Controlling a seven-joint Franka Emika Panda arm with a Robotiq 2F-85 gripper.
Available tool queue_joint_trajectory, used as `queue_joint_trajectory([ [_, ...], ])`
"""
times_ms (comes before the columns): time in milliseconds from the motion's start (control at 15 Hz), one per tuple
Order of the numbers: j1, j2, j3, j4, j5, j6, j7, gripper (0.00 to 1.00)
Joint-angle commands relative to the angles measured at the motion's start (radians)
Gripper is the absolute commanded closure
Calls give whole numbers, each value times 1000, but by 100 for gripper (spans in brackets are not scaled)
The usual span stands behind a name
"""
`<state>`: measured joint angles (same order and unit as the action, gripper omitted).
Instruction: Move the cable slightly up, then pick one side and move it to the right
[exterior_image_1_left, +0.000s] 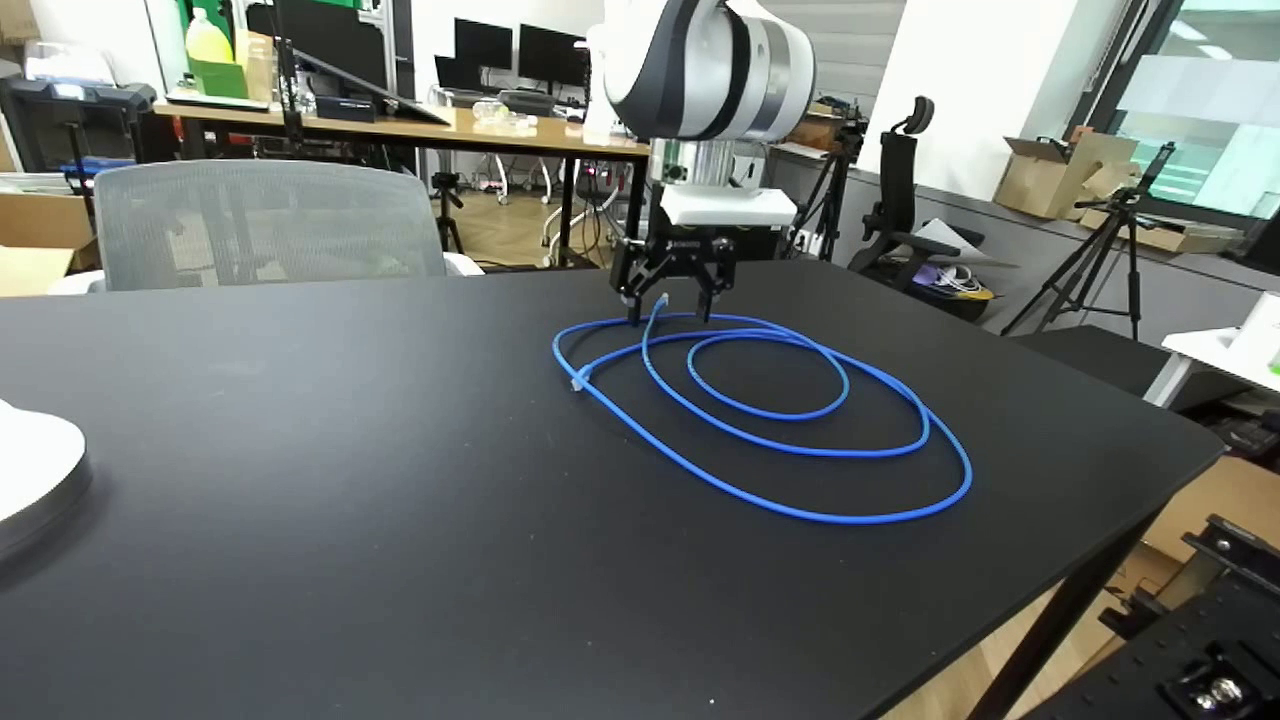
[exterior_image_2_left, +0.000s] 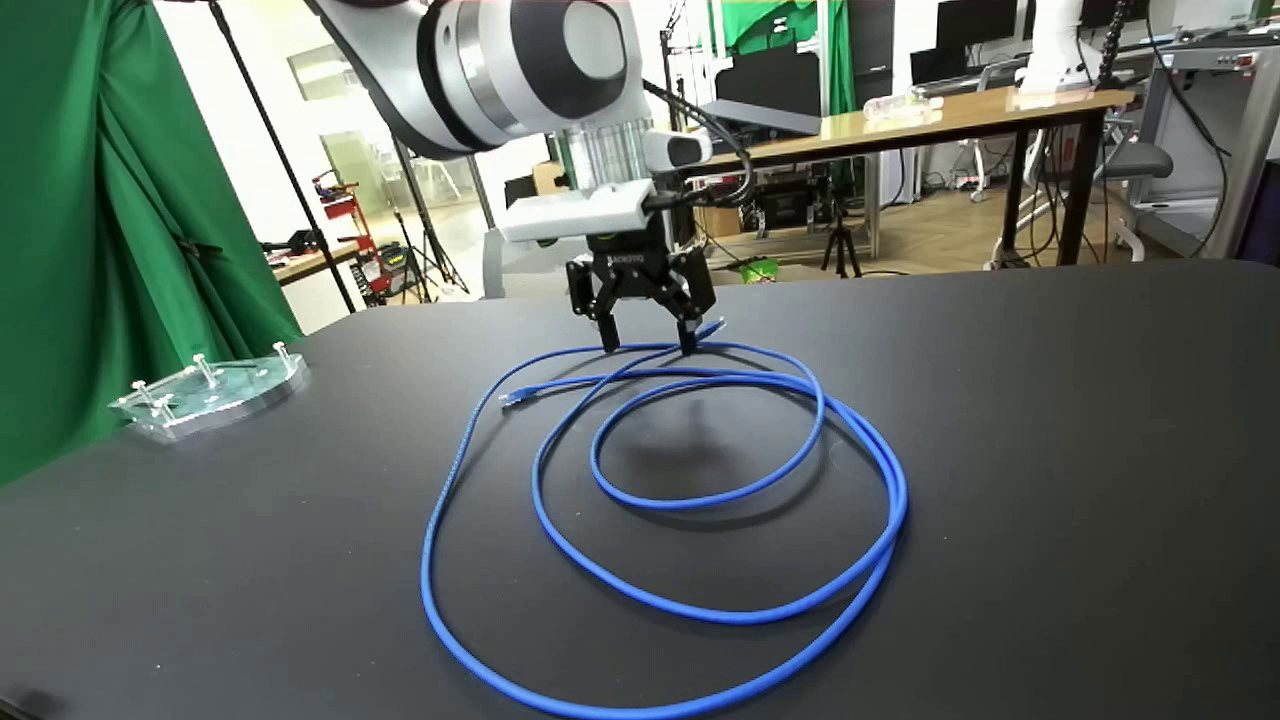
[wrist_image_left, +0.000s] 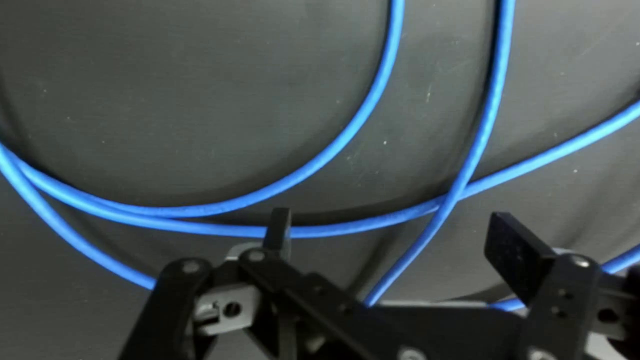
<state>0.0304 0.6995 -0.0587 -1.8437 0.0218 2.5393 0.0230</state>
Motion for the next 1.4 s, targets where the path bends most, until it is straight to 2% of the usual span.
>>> queue_joint_trajectory([
  [0,-5,65,3,89,-4,-33,42,0],
  [133,-5,88,4,115,-4,-35,41,27],
  [800,6,104,-5,160,-19,-25,41,96],
  [933,9,97,-8,157,-22,-22,44,100],
  [1333,33,38,-35,100,-45,20,63,98],
])
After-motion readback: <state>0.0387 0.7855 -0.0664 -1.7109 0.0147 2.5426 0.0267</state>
